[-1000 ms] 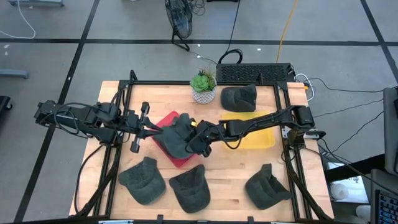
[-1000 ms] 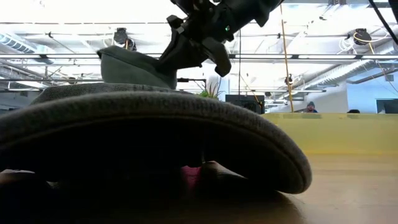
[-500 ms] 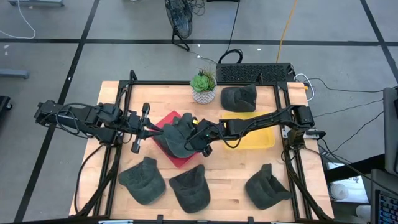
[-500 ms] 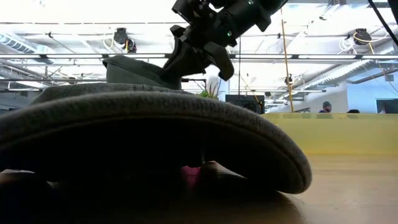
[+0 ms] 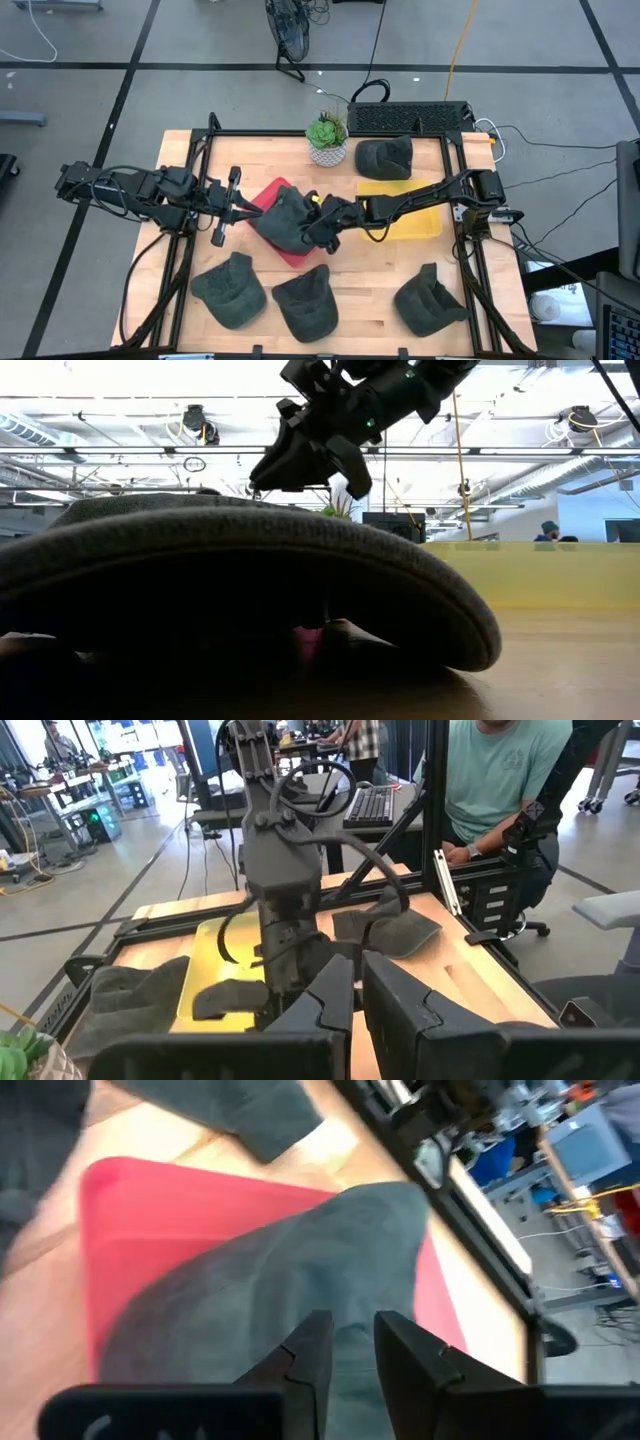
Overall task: Pick & Place hat
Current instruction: Adjust the right dark gray cap in the red bin
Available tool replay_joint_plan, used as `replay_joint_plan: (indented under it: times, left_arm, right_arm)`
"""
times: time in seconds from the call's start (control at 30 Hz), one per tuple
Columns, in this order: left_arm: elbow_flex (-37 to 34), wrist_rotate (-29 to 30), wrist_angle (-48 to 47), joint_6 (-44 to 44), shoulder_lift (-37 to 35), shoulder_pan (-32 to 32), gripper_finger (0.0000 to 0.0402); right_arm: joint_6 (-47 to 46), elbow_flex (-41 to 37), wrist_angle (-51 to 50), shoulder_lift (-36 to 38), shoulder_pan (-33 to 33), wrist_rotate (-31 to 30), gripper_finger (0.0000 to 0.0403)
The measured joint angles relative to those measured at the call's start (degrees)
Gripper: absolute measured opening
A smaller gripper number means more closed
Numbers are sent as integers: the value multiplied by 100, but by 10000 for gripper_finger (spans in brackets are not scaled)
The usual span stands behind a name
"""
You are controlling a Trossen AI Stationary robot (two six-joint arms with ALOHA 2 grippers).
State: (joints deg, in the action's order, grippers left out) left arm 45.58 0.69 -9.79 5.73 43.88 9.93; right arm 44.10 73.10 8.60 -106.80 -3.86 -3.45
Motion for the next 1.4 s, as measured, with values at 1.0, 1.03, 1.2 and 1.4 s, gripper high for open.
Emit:
replay_joint_plan:
  times: [1.0,1.03,1.2,1.4]
  left_arm:
    - [0,881,-964,-488,1816,-166,61]
    - [0,880,-966,-576,1899,-161,67]
    - [0,927,-990,-906,2372,-144,86]
    - [0,1246,-1013,-1124,2739,-144,88]
  right_arm:
    - [-3298,-4,1130,-217,824,230,99]
    - [-3272,-4,1112,-268,824,225,101]
    - [-3187,-4,979,-478,872,181,106]
    - [-3035,-4,999,-544,902,203,101]
